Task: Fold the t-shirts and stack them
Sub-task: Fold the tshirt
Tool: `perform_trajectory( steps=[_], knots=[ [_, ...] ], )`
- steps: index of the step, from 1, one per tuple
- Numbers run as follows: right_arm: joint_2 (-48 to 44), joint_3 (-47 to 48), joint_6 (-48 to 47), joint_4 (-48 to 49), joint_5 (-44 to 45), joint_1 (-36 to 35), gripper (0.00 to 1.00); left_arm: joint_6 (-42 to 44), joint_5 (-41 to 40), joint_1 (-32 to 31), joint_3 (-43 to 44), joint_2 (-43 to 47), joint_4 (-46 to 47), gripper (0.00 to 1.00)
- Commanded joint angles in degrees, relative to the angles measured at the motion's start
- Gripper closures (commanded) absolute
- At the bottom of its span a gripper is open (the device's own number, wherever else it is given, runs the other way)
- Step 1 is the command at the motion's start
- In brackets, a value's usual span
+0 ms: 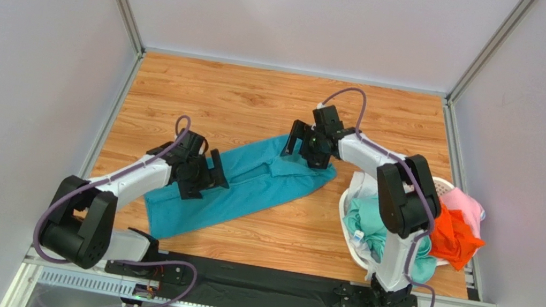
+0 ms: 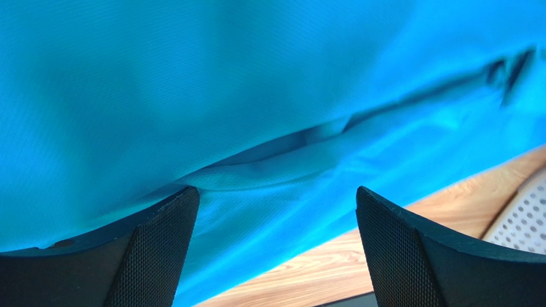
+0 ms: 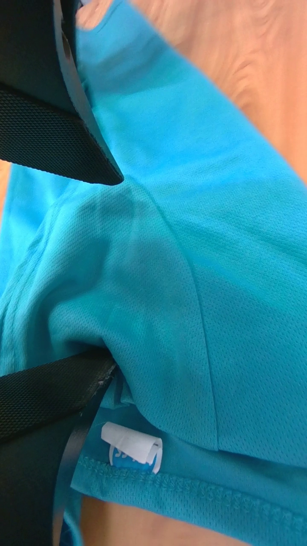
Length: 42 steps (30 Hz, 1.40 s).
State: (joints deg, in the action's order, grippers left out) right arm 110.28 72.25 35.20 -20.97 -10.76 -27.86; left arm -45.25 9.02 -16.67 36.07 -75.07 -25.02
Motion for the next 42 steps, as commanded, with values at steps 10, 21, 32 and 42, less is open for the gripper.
perform_trajectory(
  steps=[10,21,32,42],
  knots=[
    [21.99,27.67,-7.43,-15.85,-3.73,3.16,0.00,-13.62,-0.05,-15.58,-5.84,4.31,-0.12,0.00],
    [38.16,53.14,-4.62,-19.02,-9.54,2.81,0.00,-16.53,1.35,-25.87,-3.12,-2.97,10.16,0.00],
    [49.15,67.93,4.34,-9.72,-14.54,5.27,0.00,-13.37,2.85,-26.84,9.36,-16.68,15.08,0.00],
    [48.11,68.99,0.31,-8.11,-13.40,5.88,0.00,-10.47,-1.54,-28.07,16.04,-19.86,9.81,0.00]
  ],
)
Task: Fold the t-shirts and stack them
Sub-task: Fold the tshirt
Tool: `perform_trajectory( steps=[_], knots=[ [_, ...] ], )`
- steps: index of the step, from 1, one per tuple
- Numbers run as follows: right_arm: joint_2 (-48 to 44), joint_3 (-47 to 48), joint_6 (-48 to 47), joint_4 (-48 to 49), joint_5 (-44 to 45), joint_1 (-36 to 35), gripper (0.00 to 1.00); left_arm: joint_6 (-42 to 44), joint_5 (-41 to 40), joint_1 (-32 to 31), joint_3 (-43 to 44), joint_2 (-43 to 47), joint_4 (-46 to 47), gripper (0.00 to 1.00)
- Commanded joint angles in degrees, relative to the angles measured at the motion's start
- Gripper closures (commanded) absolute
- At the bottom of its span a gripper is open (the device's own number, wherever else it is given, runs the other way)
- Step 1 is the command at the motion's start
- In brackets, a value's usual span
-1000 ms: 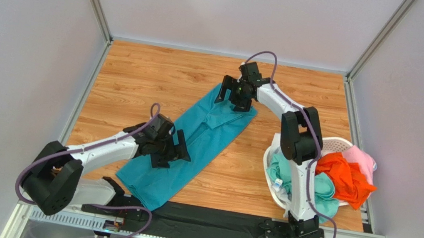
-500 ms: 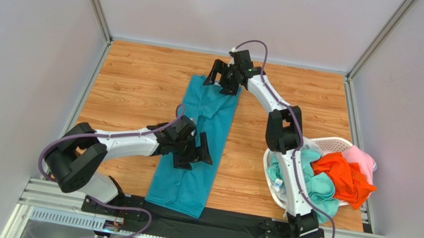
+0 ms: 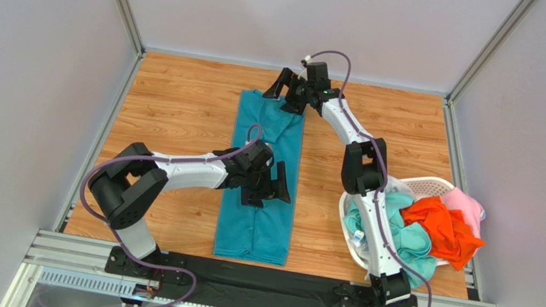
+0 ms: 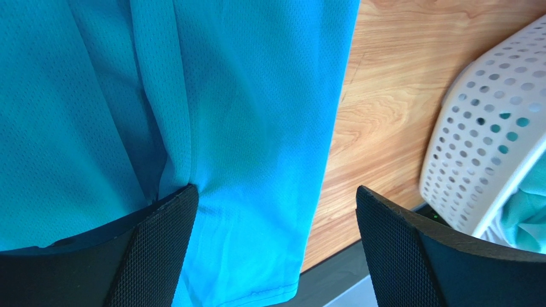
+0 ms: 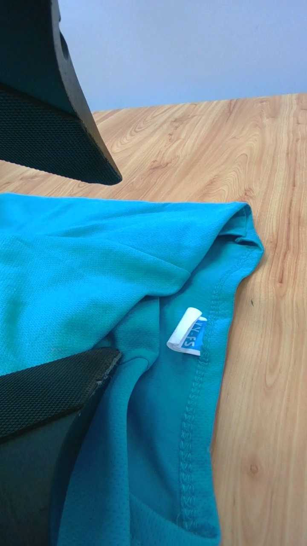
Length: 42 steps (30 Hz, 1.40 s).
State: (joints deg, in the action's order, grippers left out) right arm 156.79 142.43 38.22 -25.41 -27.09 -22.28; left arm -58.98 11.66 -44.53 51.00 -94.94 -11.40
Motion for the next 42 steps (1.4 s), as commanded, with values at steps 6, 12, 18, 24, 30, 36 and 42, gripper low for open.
perform_trajectory(
  steps=[6,12,18,24,30,36,42],
  knots=[
    [-7.19,-4.70,-9.56,-8.25,4.66,-0.30,0.00,7.12,-6.82,-2.04,5.15,3.35,-9.52,0.00],
    [-16.15,-4.88,-14.30,-12.11,8.28,-0.31,0.00,9.85,-8.50,-5.21,9.46,5.11,-13.91,0.00],
    [-25.10,-9.00,-19.31,-15.98,12.50,-0.39,0.00,10.47,-9.64,-6.18,7.54,12.31,-17.50,0.00],
    [-43.35,-31.17,-23.27,-15.13,19.78,-4.43,0.00,8.01,-18.68,-6.18,-1.14,26.89,-30.13,0.00],
    [-64.39,-61.89,-18.46,-3.09,25.59,-12.68,0.00,-0.60,-23.88,-6.18,-13.27,42.79,-42.29,0.00],
    [-75.75,-82.64,-11.60,-1.84,34.21,-25.95,0.00,-5.43,-20.29,-6.09,-20.85,49.75,-44.85,0.03],
    [-81.46,-94.43,-6.14,-2.28,35.70,-35.89,0.00,-5.18,-13.61,-6.09,-27.09,51.43,-38.09,0.22]
  ],
)
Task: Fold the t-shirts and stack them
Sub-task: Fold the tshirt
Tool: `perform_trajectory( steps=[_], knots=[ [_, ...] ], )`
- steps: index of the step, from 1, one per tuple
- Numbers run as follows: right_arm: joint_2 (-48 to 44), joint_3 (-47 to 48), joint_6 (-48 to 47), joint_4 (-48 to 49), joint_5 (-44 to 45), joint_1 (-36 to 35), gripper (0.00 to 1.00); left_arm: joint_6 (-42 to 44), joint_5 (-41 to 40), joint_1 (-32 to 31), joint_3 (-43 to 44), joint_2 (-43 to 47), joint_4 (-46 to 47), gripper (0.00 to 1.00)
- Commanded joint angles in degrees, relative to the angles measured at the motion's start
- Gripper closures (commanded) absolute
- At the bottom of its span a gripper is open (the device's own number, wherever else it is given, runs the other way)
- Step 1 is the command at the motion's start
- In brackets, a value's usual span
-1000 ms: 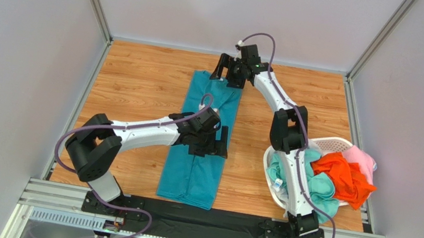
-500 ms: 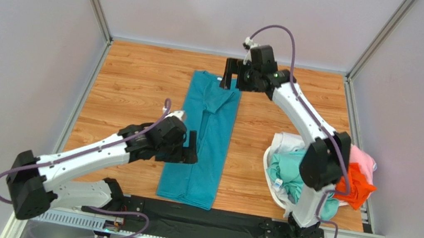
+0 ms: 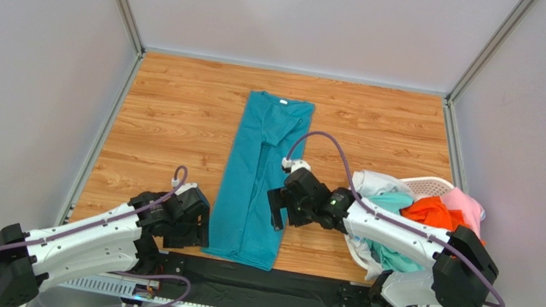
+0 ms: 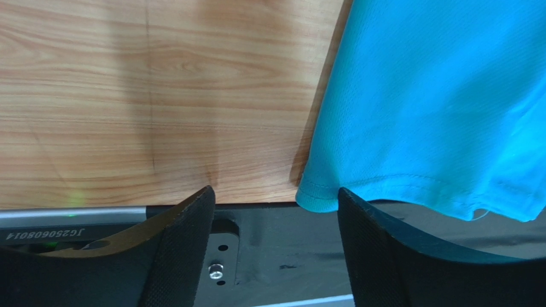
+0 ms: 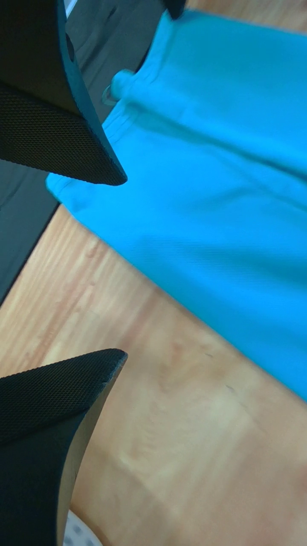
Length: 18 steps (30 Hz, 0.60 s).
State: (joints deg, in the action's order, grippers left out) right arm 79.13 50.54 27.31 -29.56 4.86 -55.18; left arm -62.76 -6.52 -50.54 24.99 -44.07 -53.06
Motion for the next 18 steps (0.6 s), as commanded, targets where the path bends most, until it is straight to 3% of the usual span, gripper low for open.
perform_trajectory(
  steps=[1,7,13,14,17,18],
  knots=[
    [-4.16,-3.16,5.12,1.53,3.92,-5.44,0.00,-1.14,5.20,-0.08,-1.35,0.57,4.18,0.24],
    [-2.94,-4.75,7.49,1.44,5.07,-13.10,0.00,-0.43,8.54,-0.08,-3.99,-0.57,10.34,0.37],
    [-0.65,-4.49,7.85,1.52,4.19,-18.02,0.01,0.45,10.12,-0.08,-3.64,-3.03,10.96,0.76],
    [-0.39,-4.40,7.93,1.61,4.02,-18.56,0.01,0.45,10.39,-0.08,-3.90,-3.12,10.96,0.86],
    [1.19,-4.05,7.76,1.61,3.31,-21.11,0.02,0.27,11.09,-0.08,-4.16,-2.86,10.61,1.00],
    [1.63,-4.05,8.02,1.53,3.31,-21.55,0.04,0.18,11.27,-0.08,-4.25,-2.77,10.52,1.00]
  ],
)
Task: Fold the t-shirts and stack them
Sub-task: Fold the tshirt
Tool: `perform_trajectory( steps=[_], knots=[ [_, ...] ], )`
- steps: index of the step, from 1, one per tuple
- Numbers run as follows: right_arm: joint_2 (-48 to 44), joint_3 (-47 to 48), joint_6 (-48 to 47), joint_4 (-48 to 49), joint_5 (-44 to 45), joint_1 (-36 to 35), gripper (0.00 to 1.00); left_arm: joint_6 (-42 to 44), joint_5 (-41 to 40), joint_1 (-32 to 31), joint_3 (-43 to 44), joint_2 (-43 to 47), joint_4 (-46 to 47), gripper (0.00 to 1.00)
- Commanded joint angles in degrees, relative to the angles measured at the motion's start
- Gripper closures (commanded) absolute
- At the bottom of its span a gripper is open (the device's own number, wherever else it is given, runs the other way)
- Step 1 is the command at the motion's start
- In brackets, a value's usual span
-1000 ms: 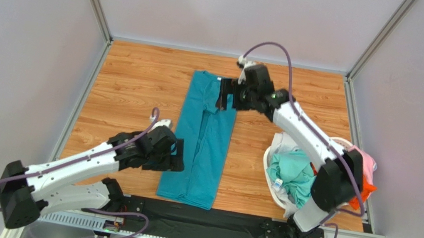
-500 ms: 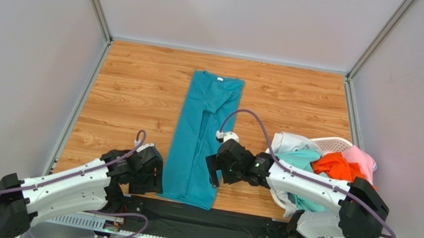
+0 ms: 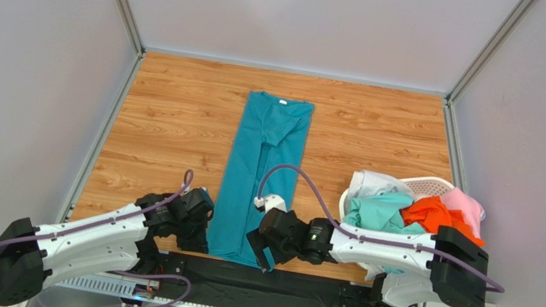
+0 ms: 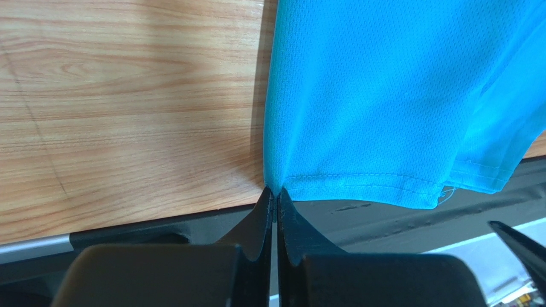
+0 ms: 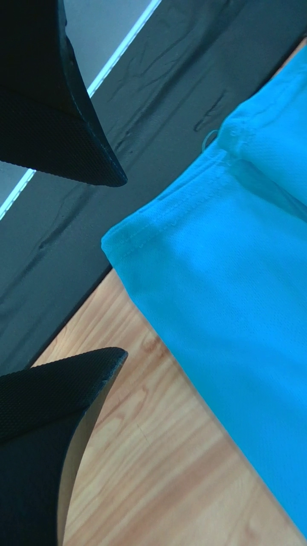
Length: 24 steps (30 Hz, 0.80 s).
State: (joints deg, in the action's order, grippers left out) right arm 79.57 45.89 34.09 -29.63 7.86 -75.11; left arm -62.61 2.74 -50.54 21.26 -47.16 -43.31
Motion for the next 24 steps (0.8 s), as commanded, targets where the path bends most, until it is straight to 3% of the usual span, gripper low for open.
perform_trajectory(
  steps=[1,13,16,20,24],
  knots=[
    [1.72,0.69,1.42,1.68,-0.03,-2.31,0.05,0.03,2.18,-0.08,-0.51,0.48,0.68,1.00],
    [4.19,-2.47,5.55,0.71,-2.76,-3.99,0.26,-1.11,2.35,-0.08,-1.92,2.33,-0.28,1.00],
    [4.19,-3.17,6.26,0.80,-2.15,-4.52,0.40,-1.20,2.44,-0.08,-1.92,2.33,-0.28,1.00],
    [2.96,-3.44,6.35,-0.60,-0.30,-4.69,0.76,-0.76,2.97,-0.08,-1.13,2.51,-0.55,1.00],
    [1.12,-2.39,5.20,-1.31,1.45,-4.69,0.83,0.64,2.79,-0.08,0.36,2.86,-0.55,1.00]
  ],
)
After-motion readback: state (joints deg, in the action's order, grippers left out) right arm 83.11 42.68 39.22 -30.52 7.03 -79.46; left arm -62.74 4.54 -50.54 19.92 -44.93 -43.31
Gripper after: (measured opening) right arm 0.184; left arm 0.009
